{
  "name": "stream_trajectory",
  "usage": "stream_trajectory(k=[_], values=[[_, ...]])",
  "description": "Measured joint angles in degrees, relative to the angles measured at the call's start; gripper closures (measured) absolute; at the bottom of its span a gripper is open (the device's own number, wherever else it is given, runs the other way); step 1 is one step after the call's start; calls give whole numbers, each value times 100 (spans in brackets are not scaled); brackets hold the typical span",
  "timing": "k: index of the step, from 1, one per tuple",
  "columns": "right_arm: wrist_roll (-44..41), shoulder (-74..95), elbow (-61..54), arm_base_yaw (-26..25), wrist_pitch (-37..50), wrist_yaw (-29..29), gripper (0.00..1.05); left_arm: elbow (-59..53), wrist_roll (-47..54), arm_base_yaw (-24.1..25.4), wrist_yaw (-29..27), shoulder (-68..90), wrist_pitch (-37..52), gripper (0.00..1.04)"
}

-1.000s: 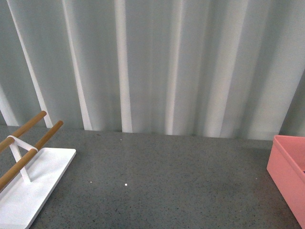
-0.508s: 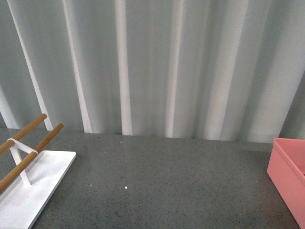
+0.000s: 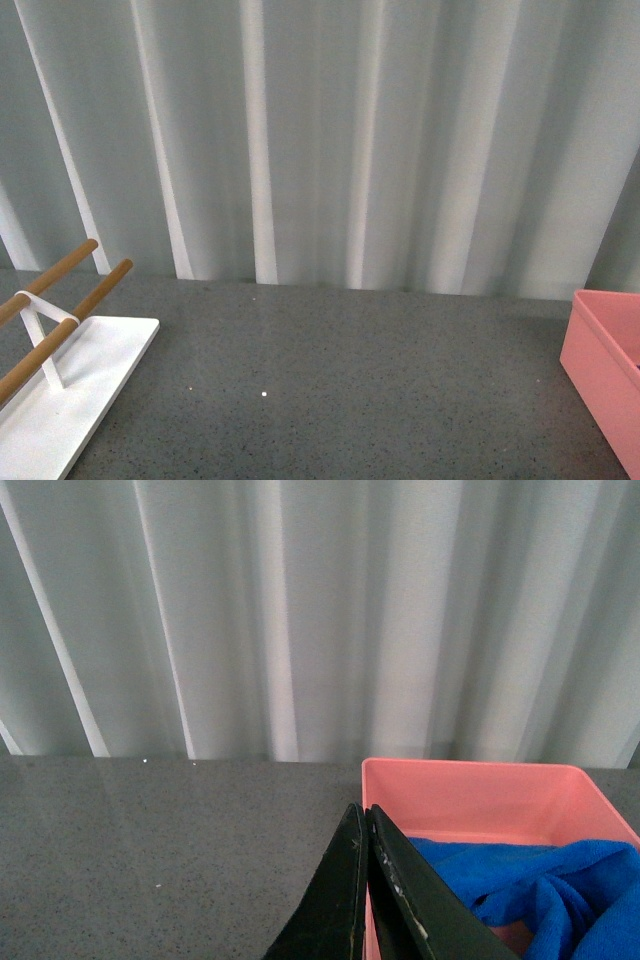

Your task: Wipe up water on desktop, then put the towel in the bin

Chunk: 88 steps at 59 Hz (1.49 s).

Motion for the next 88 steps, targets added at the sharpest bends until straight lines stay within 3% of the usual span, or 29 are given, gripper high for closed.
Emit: stream_trajectory(k=[43,49,62,88], values=[[4,-1805,-7,0,-1759,4,101,0,0,0,0,0,0,7],[7,-2566,-7,0,-2704,17,101,0,0,0,-2,0,0,7],[26,-2765,-7,0,-2752,20,101,0,0,0,0,-2,0,7],[28,-2765,-7,0,-2752,20,22,0,0,0,0,-4,0,7]])
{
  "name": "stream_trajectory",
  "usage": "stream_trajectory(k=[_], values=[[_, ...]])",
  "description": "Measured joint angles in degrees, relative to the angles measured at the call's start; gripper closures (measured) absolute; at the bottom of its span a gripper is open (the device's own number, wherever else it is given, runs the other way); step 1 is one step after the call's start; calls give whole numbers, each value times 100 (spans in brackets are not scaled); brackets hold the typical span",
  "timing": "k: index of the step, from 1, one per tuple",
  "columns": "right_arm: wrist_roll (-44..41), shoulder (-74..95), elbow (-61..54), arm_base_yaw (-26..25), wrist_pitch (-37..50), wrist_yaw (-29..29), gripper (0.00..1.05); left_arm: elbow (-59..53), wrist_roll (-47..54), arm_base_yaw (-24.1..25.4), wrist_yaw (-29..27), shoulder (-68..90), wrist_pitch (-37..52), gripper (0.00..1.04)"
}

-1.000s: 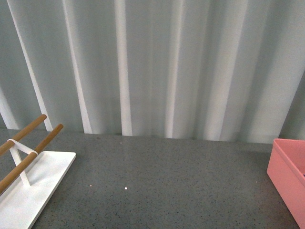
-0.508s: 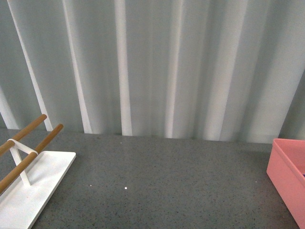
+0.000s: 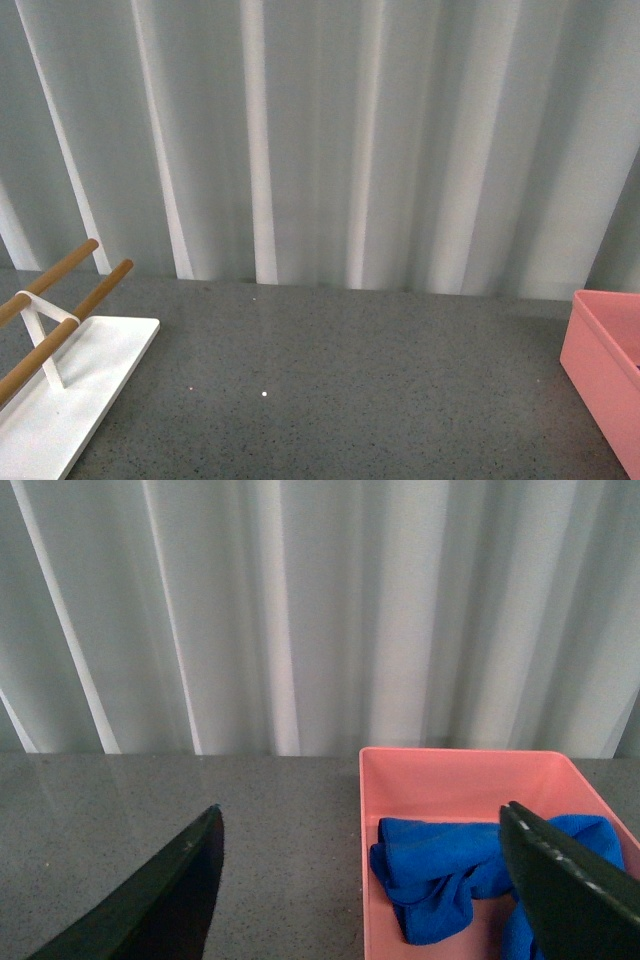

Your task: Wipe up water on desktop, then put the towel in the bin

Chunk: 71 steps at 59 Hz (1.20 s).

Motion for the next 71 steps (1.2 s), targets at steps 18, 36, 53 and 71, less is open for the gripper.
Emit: stream_trajectory(k=[18,36,53,71], values=[[17,0,0,0,0,0,7,0,0,0,0,0,0,7],[17,0,0,0,0,0,7,0,0,0,0,0,0,7],[15,0,0,0,0,0,7,0,0,0,0,0,0,7],[17,0,0,0,0,0,7,0,0,0,0,0,0,7]])
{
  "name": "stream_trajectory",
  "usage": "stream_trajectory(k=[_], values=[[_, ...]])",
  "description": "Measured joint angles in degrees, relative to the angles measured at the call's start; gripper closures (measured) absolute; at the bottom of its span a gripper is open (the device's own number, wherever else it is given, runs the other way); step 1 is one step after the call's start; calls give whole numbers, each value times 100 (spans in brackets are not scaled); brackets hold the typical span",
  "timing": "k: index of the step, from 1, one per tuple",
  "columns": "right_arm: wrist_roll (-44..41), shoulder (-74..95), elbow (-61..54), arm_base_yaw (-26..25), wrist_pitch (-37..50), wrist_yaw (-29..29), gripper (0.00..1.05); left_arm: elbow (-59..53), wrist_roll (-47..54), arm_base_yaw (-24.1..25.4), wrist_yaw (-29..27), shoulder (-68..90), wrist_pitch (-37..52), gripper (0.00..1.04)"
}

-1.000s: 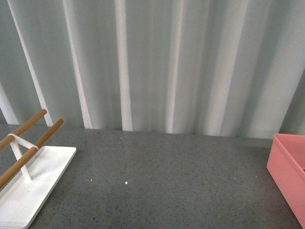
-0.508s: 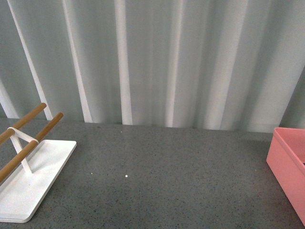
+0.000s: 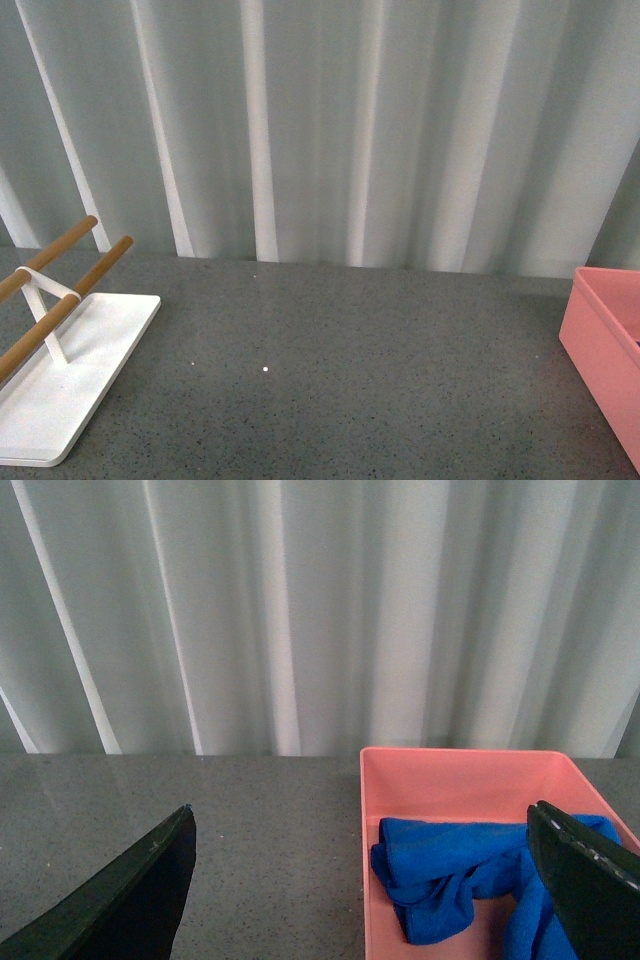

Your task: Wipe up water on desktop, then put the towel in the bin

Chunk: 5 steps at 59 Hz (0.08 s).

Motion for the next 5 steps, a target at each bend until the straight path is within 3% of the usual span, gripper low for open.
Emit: stream_trajectory(k=[5], values=[[-2,0,0,0,0,0,7,0,0,0,0,0,0,7]])
